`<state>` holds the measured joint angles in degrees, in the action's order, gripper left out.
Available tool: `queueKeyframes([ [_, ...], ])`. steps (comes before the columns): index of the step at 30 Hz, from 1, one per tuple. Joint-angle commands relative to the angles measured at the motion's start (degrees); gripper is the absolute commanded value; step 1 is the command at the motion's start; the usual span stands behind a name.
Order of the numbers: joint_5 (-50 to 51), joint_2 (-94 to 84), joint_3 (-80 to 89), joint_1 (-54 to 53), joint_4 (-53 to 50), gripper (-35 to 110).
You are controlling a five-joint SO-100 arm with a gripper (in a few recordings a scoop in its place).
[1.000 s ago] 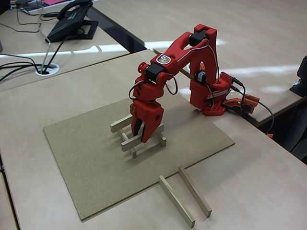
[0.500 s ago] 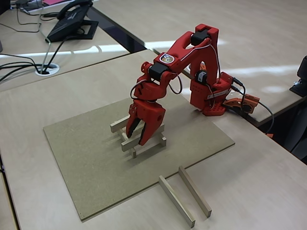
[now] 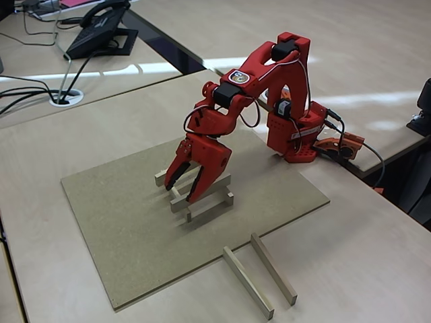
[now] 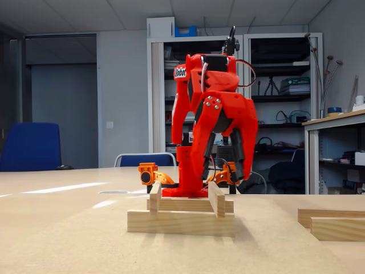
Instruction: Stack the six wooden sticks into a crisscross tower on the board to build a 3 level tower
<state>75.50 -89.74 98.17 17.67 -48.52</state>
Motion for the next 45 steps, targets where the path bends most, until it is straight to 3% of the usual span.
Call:
queueKeyframes([
  [1, -7.73, -3.96, -3.16, 2.20, 0.53, 21],
  [9, -22.24, 1.23, -20.48, 10.63, -16.88, 17],
  [24, -31.03, 14.15, -31.29, 24.61, -36.65, 17],
  [45, -27.86, 23.73, -36.56, 31.73, -32.70, 21],
])
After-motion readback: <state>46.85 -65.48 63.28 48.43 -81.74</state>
